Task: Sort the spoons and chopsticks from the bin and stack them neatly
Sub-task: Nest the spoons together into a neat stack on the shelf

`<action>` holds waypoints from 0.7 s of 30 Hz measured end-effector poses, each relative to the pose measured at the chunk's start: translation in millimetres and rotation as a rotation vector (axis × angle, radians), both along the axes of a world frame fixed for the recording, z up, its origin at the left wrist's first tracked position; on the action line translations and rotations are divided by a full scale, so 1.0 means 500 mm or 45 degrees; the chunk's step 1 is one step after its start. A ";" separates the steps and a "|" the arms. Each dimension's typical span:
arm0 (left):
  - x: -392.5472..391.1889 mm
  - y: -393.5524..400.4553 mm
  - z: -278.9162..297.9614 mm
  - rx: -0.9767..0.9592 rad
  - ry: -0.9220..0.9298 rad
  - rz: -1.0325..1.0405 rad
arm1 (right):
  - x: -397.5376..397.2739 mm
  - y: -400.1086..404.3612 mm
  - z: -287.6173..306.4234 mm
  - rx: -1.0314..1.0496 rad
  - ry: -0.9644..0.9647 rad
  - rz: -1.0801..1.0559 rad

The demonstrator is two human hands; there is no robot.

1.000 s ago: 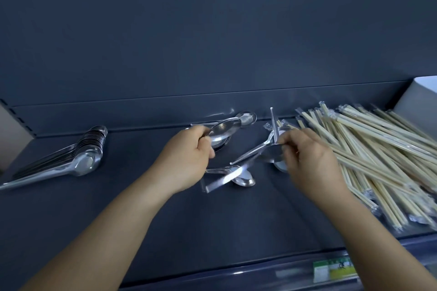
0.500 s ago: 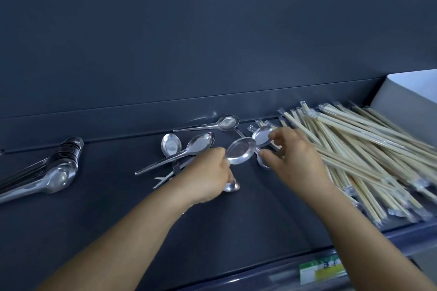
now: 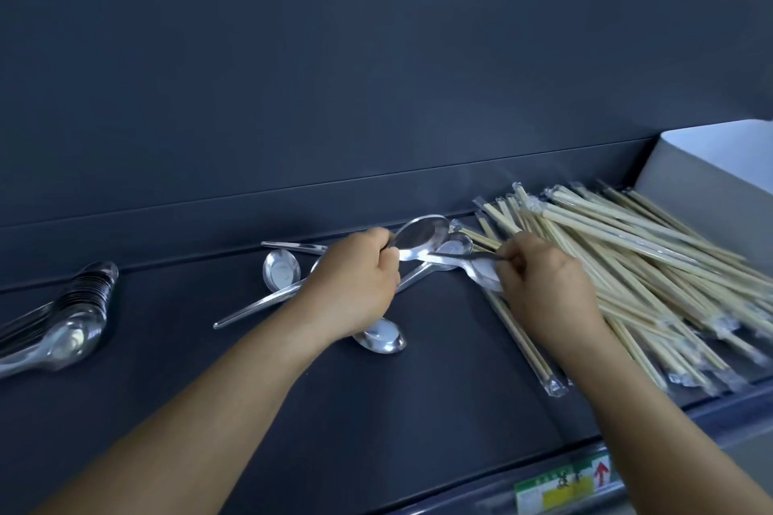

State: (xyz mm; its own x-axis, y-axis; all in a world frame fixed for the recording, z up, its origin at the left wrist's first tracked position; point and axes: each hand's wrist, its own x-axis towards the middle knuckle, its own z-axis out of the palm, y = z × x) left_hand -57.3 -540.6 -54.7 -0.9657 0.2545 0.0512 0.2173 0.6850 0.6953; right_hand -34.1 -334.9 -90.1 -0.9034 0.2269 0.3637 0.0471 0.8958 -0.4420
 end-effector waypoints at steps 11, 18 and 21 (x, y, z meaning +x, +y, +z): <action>-0.031 0.022 0.002 0.056 -0.429 -0.116 | -0.036 -0.027 0.032 -0.333 0.072 0.267; -0.042 0.013 -0.014 0.081 -0.514 -0.141 | -0.087 -0.053 0.014 -0.286 -0.030 0.306; -0.059 -0.009 -0.020 -0.020 -0.406 -0.035 | -0.106 -0.035 0.009 0.007 -0.228 0.259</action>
State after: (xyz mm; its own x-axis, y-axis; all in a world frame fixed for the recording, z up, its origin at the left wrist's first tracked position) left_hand -86.7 -545.2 -64.6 -0.9252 0.2787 -0.2574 0.0083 0.6933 0.7206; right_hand -86.9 -352.4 -85.5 -0.9803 0.0324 0.1949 -0.0574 0.8972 -0.4378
